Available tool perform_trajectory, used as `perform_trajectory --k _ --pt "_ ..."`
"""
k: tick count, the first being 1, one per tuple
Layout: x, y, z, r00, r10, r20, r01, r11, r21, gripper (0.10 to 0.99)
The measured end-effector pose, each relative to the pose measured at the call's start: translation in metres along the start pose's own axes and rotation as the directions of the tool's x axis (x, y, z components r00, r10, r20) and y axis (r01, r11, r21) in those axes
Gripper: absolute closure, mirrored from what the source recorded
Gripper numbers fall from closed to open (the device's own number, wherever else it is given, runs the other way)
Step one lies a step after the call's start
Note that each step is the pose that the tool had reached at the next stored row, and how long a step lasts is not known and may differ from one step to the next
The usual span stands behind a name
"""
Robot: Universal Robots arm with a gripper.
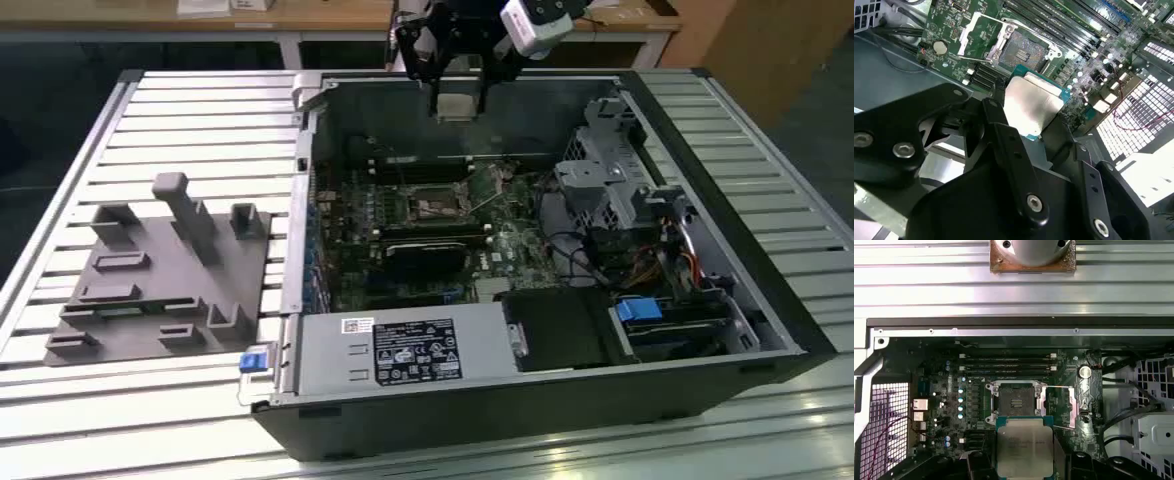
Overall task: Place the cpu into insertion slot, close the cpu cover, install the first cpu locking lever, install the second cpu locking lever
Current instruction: 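Place the cpu into insertion slot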
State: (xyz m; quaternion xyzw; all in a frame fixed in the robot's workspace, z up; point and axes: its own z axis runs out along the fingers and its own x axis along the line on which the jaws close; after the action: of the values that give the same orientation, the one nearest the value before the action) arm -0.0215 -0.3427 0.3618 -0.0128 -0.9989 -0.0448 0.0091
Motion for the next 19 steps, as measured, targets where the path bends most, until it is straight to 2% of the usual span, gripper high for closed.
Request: perform_trajectory --k 19 --pt "0.0000 0.0000 0.0000 0.9997 0.026 0.0023 -0.026 0.9997 -0.001 0.545"
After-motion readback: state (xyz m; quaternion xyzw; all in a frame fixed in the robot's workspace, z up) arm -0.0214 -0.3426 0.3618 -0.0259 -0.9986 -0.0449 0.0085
